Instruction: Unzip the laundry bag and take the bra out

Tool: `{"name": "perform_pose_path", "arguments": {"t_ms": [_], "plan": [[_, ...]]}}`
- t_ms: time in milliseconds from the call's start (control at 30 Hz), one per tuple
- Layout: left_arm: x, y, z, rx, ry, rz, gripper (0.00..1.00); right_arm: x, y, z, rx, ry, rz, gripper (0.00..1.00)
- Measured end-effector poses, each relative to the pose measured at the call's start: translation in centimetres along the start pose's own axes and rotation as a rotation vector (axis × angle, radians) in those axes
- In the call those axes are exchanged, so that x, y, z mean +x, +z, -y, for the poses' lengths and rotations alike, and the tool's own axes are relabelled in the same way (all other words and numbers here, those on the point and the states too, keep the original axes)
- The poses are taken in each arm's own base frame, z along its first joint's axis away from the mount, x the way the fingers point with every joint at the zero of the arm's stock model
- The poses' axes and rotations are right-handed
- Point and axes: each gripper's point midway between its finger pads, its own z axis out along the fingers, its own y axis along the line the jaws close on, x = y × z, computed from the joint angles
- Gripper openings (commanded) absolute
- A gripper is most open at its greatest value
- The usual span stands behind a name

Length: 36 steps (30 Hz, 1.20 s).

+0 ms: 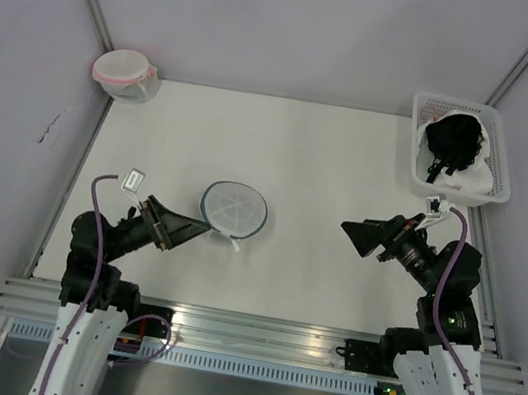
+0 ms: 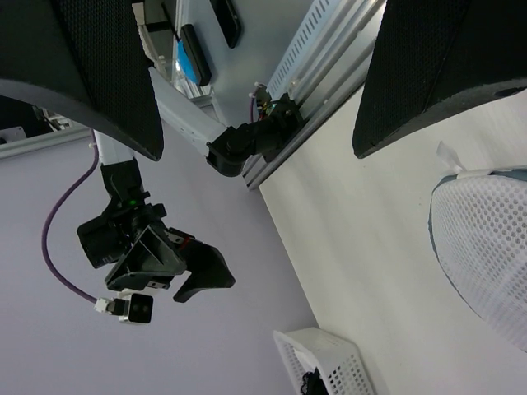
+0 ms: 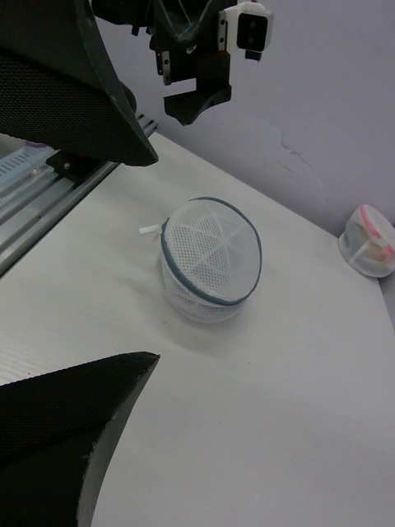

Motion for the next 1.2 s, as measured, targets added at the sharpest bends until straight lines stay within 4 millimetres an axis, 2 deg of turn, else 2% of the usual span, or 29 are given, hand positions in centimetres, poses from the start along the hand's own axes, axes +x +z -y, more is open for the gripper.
{"name": "perform_pose_path", "arguments": {"t_ms": [167,433,500,633,733,867,1067,1200], "plan": [[0.2,-0.4,0.7,0.021,0.0,0.011,1.0,0.8,0.4,-0.2,-0.039,0.105,-0.003,0.98],[0.4,0.0,-1.9,-0.053,-0.084,0.028,1.0,3.1,1.5,0.8,-0.084,0.274,-0.047,0.98],[0.0,0.0,-3.1,-0.104,-0.11,0.061,0.98,3.4,1.6,0.9,-0.093,0.3,-0.043,0.98],[-0.1,0.4,-6.8,-0.213,-0.183,0.101,0.84,3.6,1.6,1.1,-0.094,0.319,-0.035,0.98],[0.7,0.4,-10.5,-0.321,-0.279,0.106,0.8,3.6,1.7,1.7,-0.067,0.318,-0.024,0.98],[2.1,0.2,-14.4,-0.454,-0.391,0.104,0.81,3.9,1.8,2.7,-0.019,0.315,-0.02,0.98],[2.7,0.5,-16.3,-0.545,-0.41,0.111,0.82,4.6,2.3,3.8,0.03,0.318,-0.038,0.98],[3.8,1.6,-17.1,-0.598,-0.413,0.077,0.83,5.2,2.8,4.3,0.049,0.322,-0.057,0.98]]}}
